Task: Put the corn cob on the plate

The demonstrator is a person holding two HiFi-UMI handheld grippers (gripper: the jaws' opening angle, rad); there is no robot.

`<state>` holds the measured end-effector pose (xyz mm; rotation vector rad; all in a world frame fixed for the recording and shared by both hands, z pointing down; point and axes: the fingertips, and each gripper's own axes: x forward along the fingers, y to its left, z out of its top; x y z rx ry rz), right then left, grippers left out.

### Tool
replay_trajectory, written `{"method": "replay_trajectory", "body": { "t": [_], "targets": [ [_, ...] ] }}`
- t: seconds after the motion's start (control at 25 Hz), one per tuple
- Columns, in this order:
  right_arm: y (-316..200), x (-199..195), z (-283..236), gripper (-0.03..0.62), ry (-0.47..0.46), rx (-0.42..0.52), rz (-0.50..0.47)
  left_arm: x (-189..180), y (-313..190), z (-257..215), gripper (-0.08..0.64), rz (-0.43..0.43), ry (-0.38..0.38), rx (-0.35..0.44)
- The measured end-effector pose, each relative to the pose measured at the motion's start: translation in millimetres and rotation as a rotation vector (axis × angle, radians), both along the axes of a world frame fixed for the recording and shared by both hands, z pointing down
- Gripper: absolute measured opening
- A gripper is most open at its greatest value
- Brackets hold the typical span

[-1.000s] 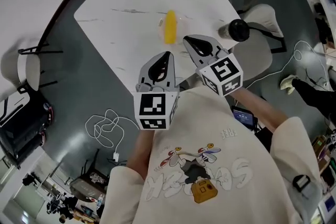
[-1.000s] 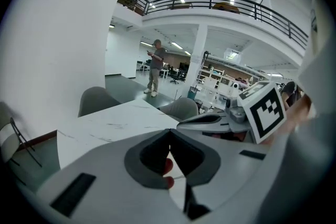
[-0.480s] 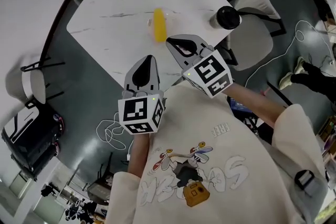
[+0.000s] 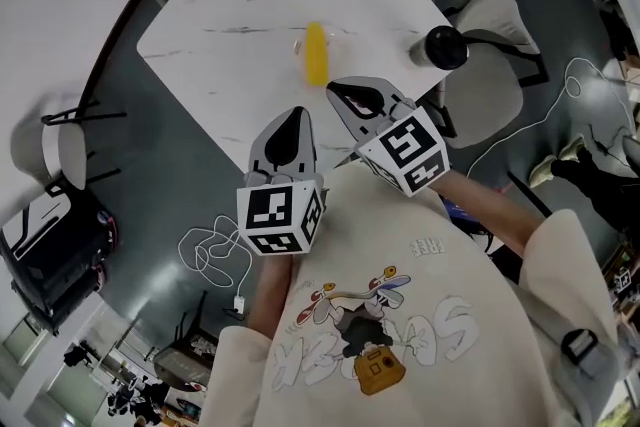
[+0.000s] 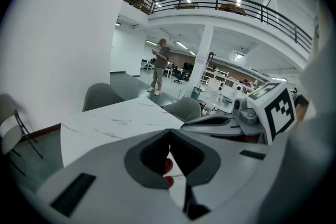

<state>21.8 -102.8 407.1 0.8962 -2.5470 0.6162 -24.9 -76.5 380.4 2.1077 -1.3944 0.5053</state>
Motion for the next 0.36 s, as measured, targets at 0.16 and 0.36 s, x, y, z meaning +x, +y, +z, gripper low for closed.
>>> {"method": "replay_trajectory", "body": {
  "t": [0.16, 0.36],
  "targets": [
    [-0.1, -2.7, -1.5, 0.003, 0.001, 0.002, -0.005, -2.7, -0.6, -0.6, 0.007, -0.008, 0.007, 0.000],
    [2.6, -3.5, -5.3, 0.003, -0.001, -0.003, 0.002, -6.4, 3.0, -1.2, 0.006, -0.011, 0.010, -0.011]
  ]
}}
